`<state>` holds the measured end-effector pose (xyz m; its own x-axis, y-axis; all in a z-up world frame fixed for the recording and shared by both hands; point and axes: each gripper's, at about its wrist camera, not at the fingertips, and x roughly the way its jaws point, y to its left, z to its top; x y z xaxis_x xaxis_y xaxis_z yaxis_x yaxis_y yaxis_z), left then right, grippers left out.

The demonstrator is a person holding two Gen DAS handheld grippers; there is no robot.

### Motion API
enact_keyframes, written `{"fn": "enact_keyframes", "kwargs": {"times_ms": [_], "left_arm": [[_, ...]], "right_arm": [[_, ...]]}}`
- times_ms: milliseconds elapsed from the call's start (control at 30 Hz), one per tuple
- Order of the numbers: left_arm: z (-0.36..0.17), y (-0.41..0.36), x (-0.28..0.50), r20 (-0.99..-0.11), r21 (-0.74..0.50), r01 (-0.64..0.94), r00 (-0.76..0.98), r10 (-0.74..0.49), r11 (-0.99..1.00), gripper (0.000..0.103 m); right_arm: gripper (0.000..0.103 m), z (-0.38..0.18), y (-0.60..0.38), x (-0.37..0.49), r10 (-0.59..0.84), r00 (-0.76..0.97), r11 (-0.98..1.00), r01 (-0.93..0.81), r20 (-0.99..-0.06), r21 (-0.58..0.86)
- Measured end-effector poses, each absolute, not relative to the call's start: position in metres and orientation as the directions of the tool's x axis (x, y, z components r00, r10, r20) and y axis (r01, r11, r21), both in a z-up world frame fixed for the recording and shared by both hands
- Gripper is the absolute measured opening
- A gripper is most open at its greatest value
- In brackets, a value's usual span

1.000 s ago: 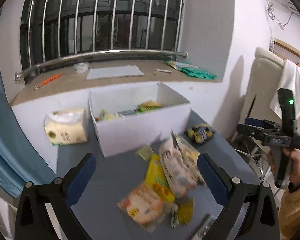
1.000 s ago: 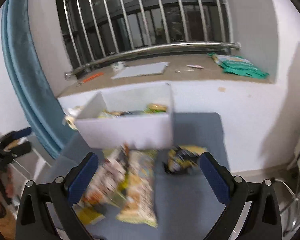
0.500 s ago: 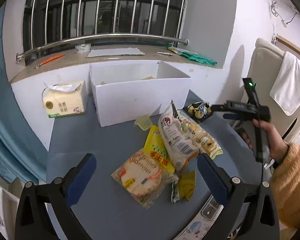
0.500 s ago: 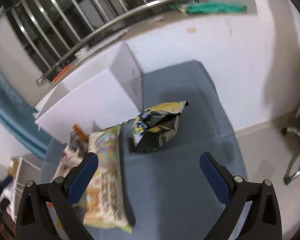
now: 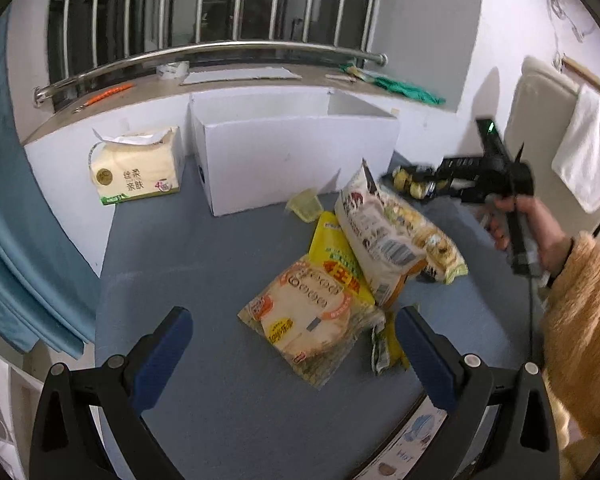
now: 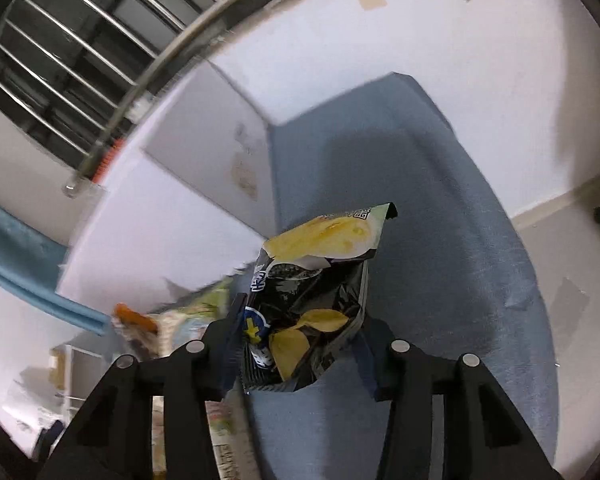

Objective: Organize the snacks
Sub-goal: 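Grasp the black and yellow chip bag with the right gripper, then grasp the round bread packet with the left gripper while the right gripper holds the chip bag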

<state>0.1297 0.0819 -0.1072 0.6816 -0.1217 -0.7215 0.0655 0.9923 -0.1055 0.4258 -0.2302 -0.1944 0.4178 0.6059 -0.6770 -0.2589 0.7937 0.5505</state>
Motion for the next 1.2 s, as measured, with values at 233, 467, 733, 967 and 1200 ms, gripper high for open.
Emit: {"fn": "enact_keyframes", "kwargs": {"times_ms": [233, 467, 733, 967, 1200], "left_arm": [[-0.135, 0.082, 0.15, -0.78, -0.089, 0.093, 0.612, -0.127, 0.992, 0.103], [-0.159, 0.071, 0.183, -0.83, -0.114, 0.2, 0.519, -0.204, 0.973, 0.103], [-0.174, 0.068, 0.21, -0.862, -0.117, 0.268, 0.451, -0.232, 0.956, 0.103], [-0.168, 0.073, 0.202, -0.846, -0.124, 0.287, 0.47, -0.253, 0.95, 0.073], [-0.136, 0.084, 0.183, -0.769, -0.165, 0.249, 0.574, -0.283, 0.954, 0.072]], "right_arm": [[0.051, -0.152, -0.239, 0.372, 0.663, 0.453, 0.749, -0.381, -0.597, 0.543], [0.051, -0.119, -0.242, 0.302, 0.729, 0.42, 0.682, -0.516, -0.54, 0.518], [0.051, -0.107, -0.237, 0.245, 0.742, 0.403, 0.657, -0.593, -0.536, 0.464], [0.052, -0.115, -0.233, 0.234, 0.732, 0.393, 0.663, -0.598, -0.557, 0.45], [0.052, -0.118, -0.224, 0.235, 0.736, 0.394, 0.66, -0.597, -0.55, 0.456]]}}
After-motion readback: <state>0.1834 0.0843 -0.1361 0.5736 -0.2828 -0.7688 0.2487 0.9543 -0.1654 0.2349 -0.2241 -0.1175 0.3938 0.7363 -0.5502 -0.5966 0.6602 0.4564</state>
